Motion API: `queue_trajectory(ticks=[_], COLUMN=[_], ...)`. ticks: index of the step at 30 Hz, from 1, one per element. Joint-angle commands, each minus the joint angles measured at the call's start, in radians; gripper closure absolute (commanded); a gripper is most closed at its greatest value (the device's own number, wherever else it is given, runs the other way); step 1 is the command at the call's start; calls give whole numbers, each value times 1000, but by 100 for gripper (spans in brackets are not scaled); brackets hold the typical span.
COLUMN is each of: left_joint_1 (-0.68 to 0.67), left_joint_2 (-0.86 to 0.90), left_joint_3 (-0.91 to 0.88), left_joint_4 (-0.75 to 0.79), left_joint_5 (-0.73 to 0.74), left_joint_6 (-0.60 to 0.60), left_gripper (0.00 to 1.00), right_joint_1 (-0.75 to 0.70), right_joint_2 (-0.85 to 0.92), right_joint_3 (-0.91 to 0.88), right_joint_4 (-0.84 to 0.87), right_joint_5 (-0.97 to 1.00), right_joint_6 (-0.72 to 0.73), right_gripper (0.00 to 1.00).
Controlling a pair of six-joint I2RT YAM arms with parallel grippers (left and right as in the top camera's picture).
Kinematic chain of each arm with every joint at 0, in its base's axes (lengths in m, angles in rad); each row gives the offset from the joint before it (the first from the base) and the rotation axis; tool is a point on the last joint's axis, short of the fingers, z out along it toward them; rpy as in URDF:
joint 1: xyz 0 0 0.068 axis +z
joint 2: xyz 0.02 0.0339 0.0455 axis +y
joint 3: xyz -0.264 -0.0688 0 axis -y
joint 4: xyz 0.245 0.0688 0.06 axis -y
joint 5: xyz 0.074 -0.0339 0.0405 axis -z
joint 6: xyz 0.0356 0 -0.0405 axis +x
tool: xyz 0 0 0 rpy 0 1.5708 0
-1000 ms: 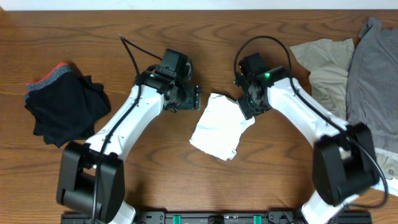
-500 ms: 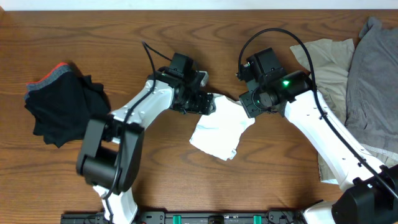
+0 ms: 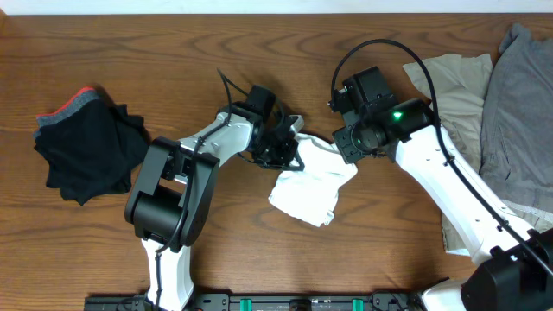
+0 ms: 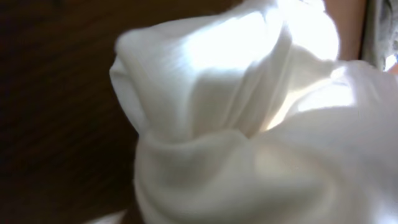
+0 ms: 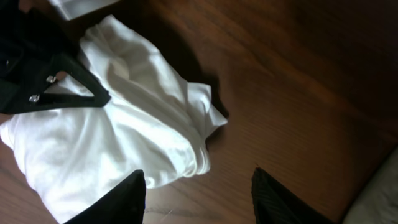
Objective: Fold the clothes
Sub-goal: 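Carry the bundle left and place it on the dark garment pile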
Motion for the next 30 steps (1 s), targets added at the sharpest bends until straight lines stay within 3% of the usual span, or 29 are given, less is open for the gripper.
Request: queue_trajectory(ticks=[1, 10, 18, 30], left_joint_1=[15, 253, 542, 828], left_joint_2=[-11, -263, -445, -448], left_joint_3=[3, 3, 3, 3], left_joint_4=[-19, -183, -153, 14], left_joint_5=[-8, -456, -558, -615], left_joint_6=[29, 1, 64, 24], left_gripper=[94, 94, 94, 94], right_joint_1=[12, 10, 10, 10], right_joint_2=[-5, -5, -5, -5], right_joint_3=[12, 12, 12, 12], right_joint_4=[-5, -16, -19, -36], right_joint_5=[0, 12, 11, 11], right_joint_6=[6, 6, 6, 6], right_gripper=[47, 47, 47, 47])
